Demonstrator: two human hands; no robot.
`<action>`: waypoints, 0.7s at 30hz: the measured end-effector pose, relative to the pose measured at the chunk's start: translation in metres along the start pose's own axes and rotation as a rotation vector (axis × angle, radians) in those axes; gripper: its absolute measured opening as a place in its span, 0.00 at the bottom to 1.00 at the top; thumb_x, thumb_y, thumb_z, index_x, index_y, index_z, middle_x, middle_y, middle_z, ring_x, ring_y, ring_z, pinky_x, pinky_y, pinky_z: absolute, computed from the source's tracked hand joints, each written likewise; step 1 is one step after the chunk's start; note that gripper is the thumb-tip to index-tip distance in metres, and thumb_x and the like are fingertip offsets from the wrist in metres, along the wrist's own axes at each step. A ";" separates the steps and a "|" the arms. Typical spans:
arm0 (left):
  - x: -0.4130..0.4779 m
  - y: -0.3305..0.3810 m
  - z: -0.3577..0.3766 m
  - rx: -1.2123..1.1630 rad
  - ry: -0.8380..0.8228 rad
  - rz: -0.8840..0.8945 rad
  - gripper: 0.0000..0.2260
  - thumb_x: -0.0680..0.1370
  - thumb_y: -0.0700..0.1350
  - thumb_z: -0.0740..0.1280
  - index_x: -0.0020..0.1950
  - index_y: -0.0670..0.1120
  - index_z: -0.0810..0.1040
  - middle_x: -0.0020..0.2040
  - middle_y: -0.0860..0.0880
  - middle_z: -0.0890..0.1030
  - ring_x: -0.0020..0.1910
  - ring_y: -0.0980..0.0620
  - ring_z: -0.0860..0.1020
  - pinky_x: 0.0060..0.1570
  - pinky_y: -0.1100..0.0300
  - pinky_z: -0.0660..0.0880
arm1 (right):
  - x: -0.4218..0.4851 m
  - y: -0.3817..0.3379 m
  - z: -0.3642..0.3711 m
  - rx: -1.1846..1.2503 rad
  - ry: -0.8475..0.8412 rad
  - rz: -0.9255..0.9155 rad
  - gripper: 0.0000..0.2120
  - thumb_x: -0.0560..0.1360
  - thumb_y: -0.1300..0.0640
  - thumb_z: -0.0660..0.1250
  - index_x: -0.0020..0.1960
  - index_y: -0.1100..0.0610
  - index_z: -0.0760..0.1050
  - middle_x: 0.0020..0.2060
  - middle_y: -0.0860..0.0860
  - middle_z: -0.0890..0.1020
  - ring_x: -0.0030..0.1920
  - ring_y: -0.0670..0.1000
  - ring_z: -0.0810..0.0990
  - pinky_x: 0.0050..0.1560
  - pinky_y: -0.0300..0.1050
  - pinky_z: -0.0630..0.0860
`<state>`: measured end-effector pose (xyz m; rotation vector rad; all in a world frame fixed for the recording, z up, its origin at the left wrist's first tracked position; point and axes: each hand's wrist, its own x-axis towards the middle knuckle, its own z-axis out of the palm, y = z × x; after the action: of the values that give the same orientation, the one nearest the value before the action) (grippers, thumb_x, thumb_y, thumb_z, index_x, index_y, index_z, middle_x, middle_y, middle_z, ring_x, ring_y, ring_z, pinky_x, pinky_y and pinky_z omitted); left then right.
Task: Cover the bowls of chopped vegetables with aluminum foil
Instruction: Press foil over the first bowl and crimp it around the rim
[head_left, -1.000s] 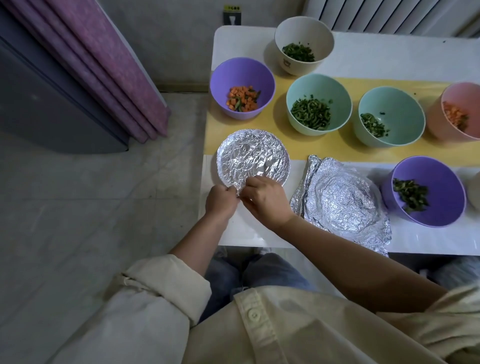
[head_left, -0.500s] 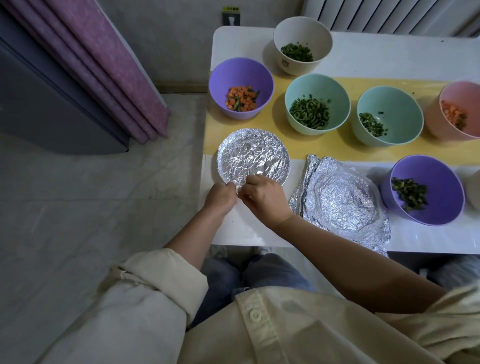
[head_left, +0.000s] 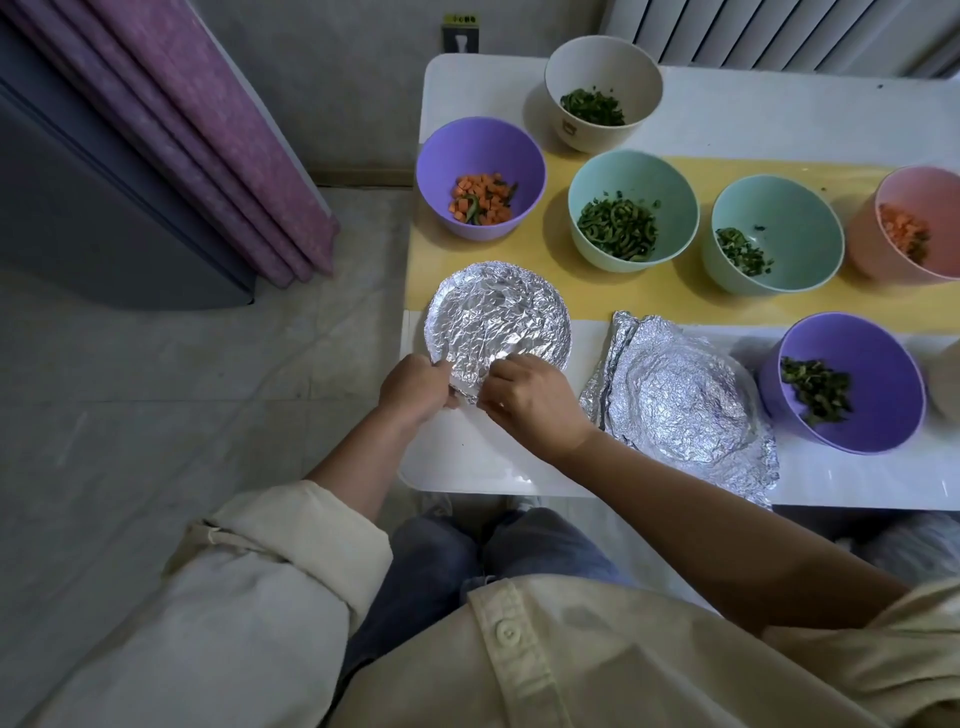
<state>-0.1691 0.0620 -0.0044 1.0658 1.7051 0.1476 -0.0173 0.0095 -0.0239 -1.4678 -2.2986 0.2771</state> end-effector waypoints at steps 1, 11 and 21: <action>-0.001 0.000 0.001 -0.011 0.027 0.001 0.16 0.81 0.46 0.57 0.44 0.39 0.79 0.37 0.43 0.85 0.45 0.43 0.84 0.53 0.53 0.78 | 0.002 -0.001 0.001 0.000 -0.001 -0.003 0.09 0.69 0.63 0.72 0.32 0.60 0.75 0.31 0.54 0.75 0.32 0.57 0.74 0.30 0.46 0.69; -0.007 -0.003 0.021 -0.189 0.040 -0.051 0.12 0.80 0.39 0.57 0.53 0.35 0.78 0.35 0.42 0.82 0.34 0.46 0.82 0.43 0.55 0.79 | 0.008 -0.003 0.012 0.026 -0.009 0.026 0.10 0.74 0.59 0.64 0.36 0.60 0.79 0.32 0.53 0.76 0.34 0.57 0.76 0.28 0.48 0.73; -0.002 -0.005 0.018 -0.101 0.050 -0.018 0.12 0.79 0.41 0.58 0.46 0.37 0.78 0.36 0.39 0.84 0.41 0.42 0.84 0.48 0.52 0.79 | 0.012 -0.005 0.010 0.083 0.021 0.035 0.17 0.76 0.53 0.59 0.35 0.60 0.78 0.32 0.54 0.77 0.34 0.58 0.77 0.29 0.49 0.74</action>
<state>-0.1574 0.0505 -0.0129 0.9796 1.7333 0.2484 -0.0307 0.0187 -0.0285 -1.4643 -2.2190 0.3608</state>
